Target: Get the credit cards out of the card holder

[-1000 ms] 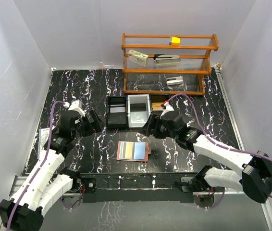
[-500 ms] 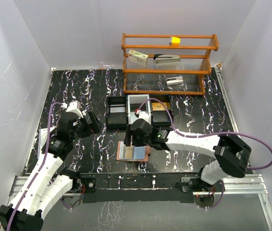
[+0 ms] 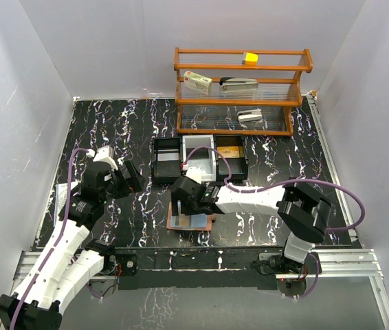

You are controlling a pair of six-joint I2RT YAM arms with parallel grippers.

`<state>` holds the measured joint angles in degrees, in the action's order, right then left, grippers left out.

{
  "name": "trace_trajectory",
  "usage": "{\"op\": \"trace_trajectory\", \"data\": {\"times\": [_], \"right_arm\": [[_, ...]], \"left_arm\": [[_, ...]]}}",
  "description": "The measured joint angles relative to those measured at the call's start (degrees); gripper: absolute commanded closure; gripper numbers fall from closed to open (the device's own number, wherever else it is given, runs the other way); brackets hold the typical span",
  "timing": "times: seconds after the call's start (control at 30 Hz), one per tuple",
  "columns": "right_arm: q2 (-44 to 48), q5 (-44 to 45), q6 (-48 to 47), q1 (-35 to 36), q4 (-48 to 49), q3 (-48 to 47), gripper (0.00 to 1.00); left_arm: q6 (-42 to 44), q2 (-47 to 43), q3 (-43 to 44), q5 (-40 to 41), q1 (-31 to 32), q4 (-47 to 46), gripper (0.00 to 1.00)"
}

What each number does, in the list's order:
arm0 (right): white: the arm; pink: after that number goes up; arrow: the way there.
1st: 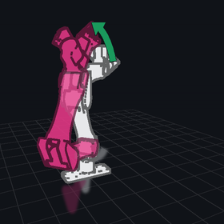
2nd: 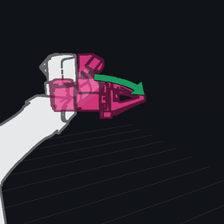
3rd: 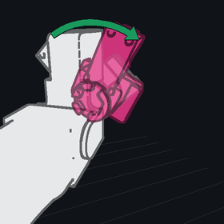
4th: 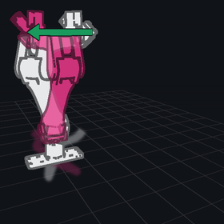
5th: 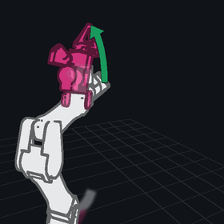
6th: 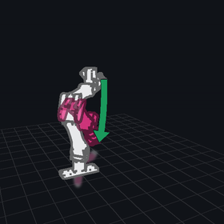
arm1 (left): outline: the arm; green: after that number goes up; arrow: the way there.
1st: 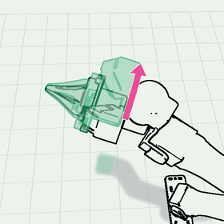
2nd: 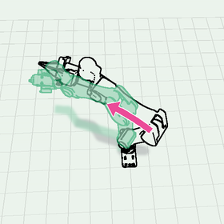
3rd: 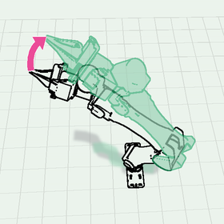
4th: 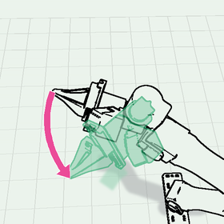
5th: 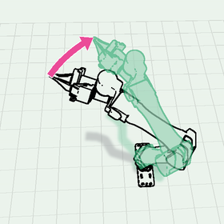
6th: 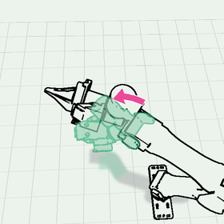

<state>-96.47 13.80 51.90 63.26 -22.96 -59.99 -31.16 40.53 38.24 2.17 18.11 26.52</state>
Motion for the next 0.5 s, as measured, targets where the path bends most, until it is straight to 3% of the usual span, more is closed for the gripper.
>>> {"op": "trace_trajectory", "data": {"times": [0.5], "right_arm": [[-7.78, 2.21, 1.18, 0.44, -5.49, -6.8, 0.35]], "left_arm": [[-1.25, 0.04, 0.0, 0.2, 0.0, 0.63, 0.01]]}}
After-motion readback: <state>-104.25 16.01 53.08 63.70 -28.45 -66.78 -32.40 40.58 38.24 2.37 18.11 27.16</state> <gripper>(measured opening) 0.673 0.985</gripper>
